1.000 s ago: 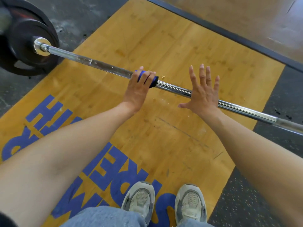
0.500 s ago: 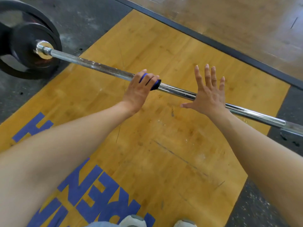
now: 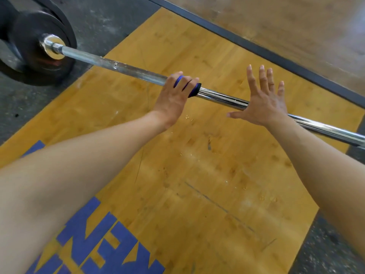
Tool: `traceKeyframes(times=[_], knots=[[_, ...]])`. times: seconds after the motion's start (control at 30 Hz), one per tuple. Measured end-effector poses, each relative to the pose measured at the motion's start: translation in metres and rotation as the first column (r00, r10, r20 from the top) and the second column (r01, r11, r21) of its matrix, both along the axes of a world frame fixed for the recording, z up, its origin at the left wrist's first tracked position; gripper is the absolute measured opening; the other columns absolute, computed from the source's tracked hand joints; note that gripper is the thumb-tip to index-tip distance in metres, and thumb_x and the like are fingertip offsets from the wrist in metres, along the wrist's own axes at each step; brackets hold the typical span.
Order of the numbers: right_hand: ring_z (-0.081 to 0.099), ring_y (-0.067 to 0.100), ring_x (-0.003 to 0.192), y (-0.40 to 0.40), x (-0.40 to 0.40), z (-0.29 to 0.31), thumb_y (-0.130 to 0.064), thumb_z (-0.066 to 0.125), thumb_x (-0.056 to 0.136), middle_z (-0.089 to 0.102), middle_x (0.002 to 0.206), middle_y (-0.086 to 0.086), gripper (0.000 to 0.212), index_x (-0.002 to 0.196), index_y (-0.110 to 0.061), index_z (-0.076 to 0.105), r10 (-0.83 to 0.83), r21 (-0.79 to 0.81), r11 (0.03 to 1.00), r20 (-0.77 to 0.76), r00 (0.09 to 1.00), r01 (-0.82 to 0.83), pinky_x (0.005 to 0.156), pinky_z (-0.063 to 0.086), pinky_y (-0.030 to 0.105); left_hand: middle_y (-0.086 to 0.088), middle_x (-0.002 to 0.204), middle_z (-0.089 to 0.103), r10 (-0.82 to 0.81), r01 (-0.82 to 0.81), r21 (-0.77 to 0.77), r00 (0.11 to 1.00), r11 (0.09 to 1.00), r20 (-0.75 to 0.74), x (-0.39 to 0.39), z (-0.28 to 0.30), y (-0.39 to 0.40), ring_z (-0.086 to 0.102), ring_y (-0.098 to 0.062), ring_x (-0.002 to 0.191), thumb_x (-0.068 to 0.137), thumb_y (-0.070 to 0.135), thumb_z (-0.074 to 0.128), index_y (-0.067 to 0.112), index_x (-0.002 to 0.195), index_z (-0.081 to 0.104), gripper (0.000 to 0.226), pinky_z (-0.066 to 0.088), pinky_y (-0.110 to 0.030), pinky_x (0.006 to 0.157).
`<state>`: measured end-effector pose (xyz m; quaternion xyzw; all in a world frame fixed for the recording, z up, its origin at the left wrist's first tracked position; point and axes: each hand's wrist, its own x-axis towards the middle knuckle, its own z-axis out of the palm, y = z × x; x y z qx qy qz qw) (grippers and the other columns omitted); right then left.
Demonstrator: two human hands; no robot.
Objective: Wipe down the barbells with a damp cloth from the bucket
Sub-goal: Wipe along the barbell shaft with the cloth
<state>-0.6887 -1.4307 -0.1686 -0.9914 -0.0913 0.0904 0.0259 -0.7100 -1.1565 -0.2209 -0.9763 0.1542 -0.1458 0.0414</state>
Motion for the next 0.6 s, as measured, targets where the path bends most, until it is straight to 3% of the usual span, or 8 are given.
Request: traceKeyframes(times=[0.07,0.13,0.23,0.3,0.37,0.5,0.6], knots=[[-0.021,0.026,0.154,0.000,0.004,0.000,-0.089,0.065,0.061,-0.021,0.168,0.004,0.141,0.151,-0.038,-0.031,0.005,-0.001,1.000,-0.004,1.000,-0.005,0.123,-0.003,0.057,-0.008,0.137,0.054,-0.015,0.019,-0.043,0.997,0.999,0.079,0.002,-0.002,-0.028,0.048,-0.038,0.134,0.082,-0.006,0.026,0.011,0.149,0.044,0.072,0.037,-0.041,0.116],[-0.020,0.026,0.154,-0.001,0.005,0.000,-0.088,0.064,0.062,-0.020,0.168,0.004,0.140,0.152,-0.038,-0.029,0.001,0.013,1.000,-0.004,1.000,0.000,0.123,-0.003,0.057,-0.004,0.128,0.057,-0.140,0.148,-0.055,0.981,0.987,0.135,0.002,-0.007,-0.078,0.053,-0.036,0.125,0.085,0.003,0.033,0.012,0.140,0.056,0.060,0.040,-0.040,0.111],[-0.018,0.025,0.155,-0.001,0.003,0.000,-0.088,0.064,0.061,-0.017,0.169,0.004,0.139,0.153,-0.038,-0.027,-0.012,0.045,0.999,-0.002,1.000,0.013,0.124,-0.001,0.058,-0.004,0.124,0.064,-0.203,0.204,-0.106,0.979,0.973,0.014,-0.011,-0.003,-0.121,0.049,-0.033,0.124,0.083,0.011,0.034,0.015,0.135,0.062,0.059,0.038,-0.040,0.109],[-0.017,0.025,0.155,0.000,0.000,0.000,-0.087,0.067,0.060,-0.017,0.169,0.004,0.141,0.154,-0.038,-0.026,-0.013,0.054,0.998,-0.006,1.000,0.013,0.124,-0.001,0.058,-0.004,0.124,0.064,-0.220,0.221,-0.104,0.975,0.970,0.024,-0.016,0.001,-0.112,0.051,-0.032,0.124,0.084,0.008,0.041,0.015,0.135,0.062,0.055,0.040,-0.040,0.109],[-0.016,0.026,0.155,0.000,-0.006,-0.002,-0.086,0.069,0.059,-0.016,0.169,0.004,0.143,0.154,-0.037,-0.026,-0.016,0.042,0.999,0.011,1.000,0.015,0.124,0.000,0.057,-0.005,0.128,0.061,-0.191,0.193,-0.116,0.981,0.974,0.022,-0.017,0.000,-0.085,0.048,-0.031,0.126,0.082,0.000,0.047,0.015,0.138,0.057,0.059,0.041,-0.039,0.108],[-0.011,0.027,0.156,0.002,-0.016,-0.005,-0.086,0.070,0.061,-0.011,0.170,0.005,0.141,0.155,-0.037,-0.024,-0.013,0.017,1.000,0.041,0.999,0.012,0.124,0.003,0.058,-0.007,0.130,0.059,0.051,-0.036,-0.216,0.997,0.976,0.066,-0.028,-0.004,-0.077,0.044,-0.034,0.133,0.078,-0.008,0.044,0.015,0.140,0.056,0.068,0.036,-0.043,0.114],[-0.008,0.026,0.156,0.004,-0.024,-0.005,-0.085,0.063,0.068,-0.008,0.170,0.005,0.129,0.156,-0.038,-0.019,-0.028,0.033,0.999,0.046,0.999,0.026,0.124,0.005,0.059,-0.007,0.125,0.061,-0.005,0.028,-0.235,0.995,0.972,0.100,-0.044,-0.010,-0.123,0.039,-0.032,0.132,0.075,-0.005,0.073,0.015,0.134,0.058,0.064,0.034,-0.044,0.115]])
